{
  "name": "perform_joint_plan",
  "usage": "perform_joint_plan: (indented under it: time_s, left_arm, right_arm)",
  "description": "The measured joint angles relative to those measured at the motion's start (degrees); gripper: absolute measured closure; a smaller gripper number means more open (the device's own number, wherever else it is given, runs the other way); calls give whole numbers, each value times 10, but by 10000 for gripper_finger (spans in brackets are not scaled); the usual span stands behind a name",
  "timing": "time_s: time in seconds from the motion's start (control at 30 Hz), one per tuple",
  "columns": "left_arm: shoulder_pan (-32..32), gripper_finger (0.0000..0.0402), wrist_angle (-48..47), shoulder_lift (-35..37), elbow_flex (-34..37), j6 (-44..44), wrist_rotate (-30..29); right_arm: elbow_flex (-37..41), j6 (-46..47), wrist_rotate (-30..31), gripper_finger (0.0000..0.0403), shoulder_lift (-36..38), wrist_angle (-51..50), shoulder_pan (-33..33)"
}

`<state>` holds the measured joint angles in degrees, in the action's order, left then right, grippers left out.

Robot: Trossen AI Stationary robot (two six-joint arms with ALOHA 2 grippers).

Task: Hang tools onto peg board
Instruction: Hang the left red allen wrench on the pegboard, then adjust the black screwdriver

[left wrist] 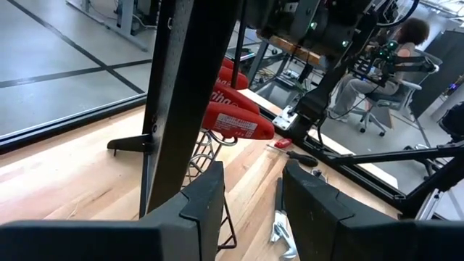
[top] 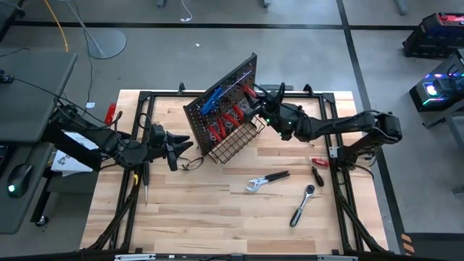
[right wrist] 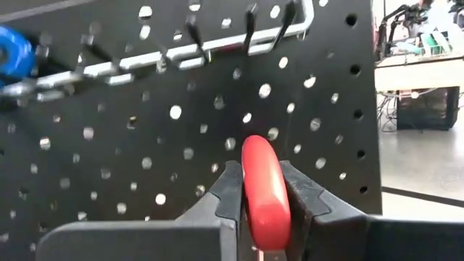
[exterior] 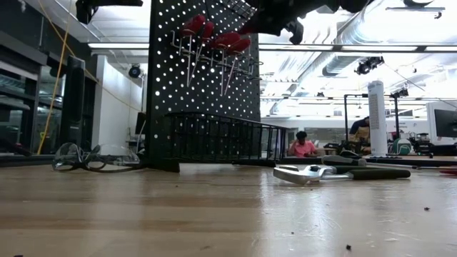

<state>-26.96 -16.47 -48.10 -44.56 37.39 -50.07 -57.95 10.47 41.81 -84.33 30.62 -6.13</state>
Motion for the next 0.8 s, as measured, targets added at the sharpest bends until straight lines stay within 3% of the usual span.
perform_joint_plan:
  time_s: [0.23,0.57,0.8]
  left_arm:
    - [0,278,-1,0,0,-1,0]
    - [0,278,-9,0,0,-1,0]
    - [0,278,-13,0,0,-1,0]
  right_arm:
    - [0,-4,-4,362,-11,-48,0]
    - [0,-4,22,171,-11,-56,0]
    - [-1,-68,27,143,11,-96,15]
